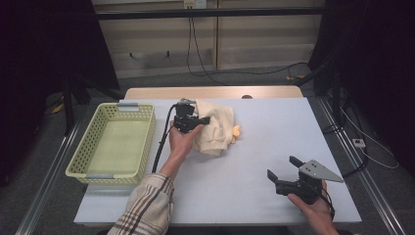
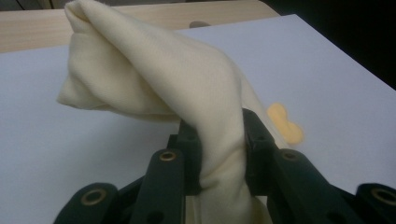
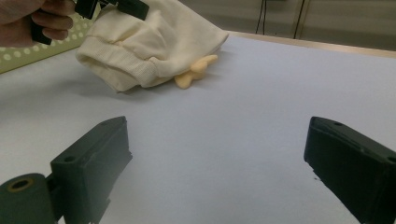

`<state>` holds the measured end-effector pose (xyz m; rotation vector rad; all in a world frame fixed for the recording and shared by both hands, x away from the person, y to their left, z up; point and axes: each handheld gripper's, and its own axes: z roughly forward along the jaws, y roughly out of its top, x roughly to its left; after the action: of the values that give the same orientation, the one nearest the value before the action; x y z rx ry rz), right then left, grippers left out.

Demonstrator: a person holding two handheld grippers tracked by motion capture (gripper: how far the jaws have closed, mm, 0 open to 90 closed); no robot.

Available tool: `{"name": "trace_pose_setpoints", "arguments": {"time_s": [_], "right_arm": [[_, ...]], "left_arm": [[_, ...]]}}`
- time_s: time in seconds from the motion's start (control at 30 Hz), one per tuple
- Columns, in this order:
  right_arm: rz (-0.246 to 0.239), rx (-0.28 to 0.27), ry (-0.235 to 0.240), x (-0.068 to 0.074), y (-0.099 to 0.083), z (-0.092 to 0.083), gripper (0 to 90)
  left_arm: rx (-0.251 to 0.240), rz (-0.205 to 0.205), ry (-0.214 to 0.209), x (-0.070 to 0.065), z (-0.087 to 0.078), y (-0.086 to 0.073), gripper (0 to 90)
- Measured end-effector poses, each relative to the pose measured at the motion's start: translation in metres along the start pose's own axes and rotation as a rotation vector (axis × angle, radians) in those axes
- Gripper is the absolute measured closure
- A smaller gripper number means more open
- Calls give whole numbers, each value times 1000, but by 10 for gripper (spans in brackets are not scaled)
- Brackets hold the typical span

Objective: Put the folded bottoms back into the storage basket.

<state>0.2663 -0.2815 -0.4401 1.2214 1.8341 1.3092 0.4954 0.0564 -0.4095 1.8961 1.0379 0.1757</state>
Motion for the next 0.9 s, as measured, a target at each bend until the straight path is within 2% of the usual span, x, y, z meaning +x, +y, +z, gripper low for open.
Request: {"name": "trace_pose_setpoints", "arguments": {"time_s": [0.27,0.37,0.47,0.53,0.57,0.73,0.83,0.9], "right_arm": [[-1,-3,4,0,0,0,65],[0,-3,4,0,0,0,64],[0,-3,4,0,0,0,63],[0,-2,3,0,0,0,64],[0,-1,3,1,0,0,63],[1,-3,4,1,0,0,62],[1,-10,9,1,1,-1,60],[-2,-10,11,1,1,0,59]], "left_arm": [[-28,35,5,-5,-10,4,742],[-26,38,-7,-5,-13,6,742],[-23,67,5,-7,-18,7,742],[-30,72,9,-8,-19,7,742],[-30,90,14,-8,-22,8,742],[-45,97,14,-10,-28,10,742],[-46,119,14,-12,-32,10,742],[-34,148,14,-13,-33,11,742]]}}
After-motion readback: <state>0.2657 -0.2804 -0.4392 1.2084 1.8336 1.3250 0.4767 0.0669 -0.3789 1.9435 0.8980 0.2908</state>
